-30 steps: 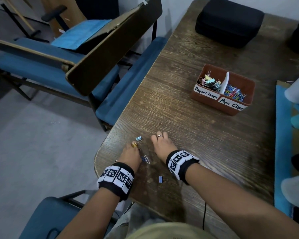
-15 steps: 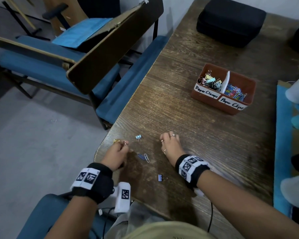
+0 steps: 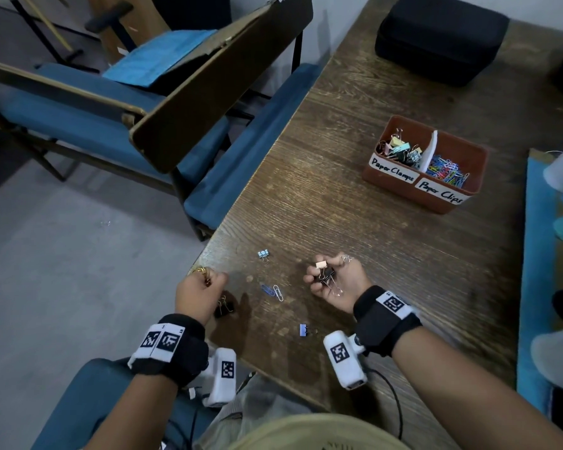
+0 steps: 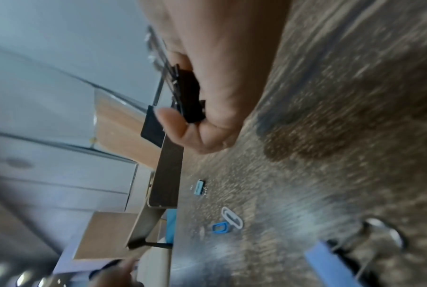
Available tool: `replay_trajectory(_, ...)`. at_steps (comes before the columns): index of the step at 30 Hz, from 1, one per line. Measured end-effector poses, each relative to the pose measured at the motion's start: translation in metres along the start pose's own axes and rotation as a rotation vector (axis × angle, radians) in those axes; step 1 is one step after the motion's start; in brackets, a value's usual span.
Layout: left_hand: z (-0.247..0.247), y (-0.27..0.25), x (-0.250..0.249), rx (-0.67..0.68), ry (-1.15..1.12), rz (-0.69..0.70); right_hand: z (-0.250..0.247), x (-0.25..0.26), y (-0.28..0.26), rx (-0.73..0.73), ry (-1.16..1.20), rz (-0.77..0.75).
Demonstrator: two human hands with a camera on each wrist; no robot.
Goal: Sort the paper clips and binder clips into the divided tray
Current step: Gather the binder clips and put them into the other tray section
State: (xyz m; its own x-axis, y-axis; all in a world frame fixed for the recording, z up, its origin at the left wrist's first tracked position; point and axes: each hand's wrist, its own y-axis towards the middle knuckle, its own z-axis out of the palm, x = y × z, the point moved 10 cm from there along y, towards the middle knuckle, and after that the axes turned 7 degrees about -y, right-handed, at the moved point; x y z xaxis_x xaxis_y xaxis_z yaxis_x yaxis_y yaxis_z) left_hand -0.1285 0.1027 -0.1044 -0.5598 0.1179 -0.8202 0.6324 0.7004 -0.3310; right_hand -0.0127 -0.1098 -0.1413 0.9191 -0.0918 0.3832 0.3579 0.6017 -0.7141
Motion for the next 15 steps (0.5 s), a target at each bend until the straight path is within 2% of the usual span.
replay_trajectory(2, 0.0, -0.003, -0.002, 0.027, 0.324, 0.067, 0.006, -0.002, -0.003, 0.055, -0.001, 0.016)
replay_trajectory(4, 0.005, -0.005, 0.003, 0.078, 0.514, 0.087, 0.007, -0.006, -0.003, 0.074, -0.012, 0.04)
replay_trajectory(8, 0.019, -0.001, 0.021, 0.178, 0.605, 0.077, -0.001, -0.012, -0.005, 0.03, -0.131, 0.086)
replay_trajectory(10, 0.025, 0.0, 0.025, 0.193, 0.565, 0.066, -0.013, -0.013, -0.009, -0.049, -0.306, 0.073)
replay_trajectory(12, 0.03, 0.0, 0.023, 0.19, 0.536, 0.064, -0.019, -0.011, -0.015, -0.067, -0.54, 0.017)
replay_trajectory(15, 0.034, 0.001, 0.008, 0.171, 0.505, 0.108, -0.017, -0.009, -0.027, -0.087, -1.114, -0.104)
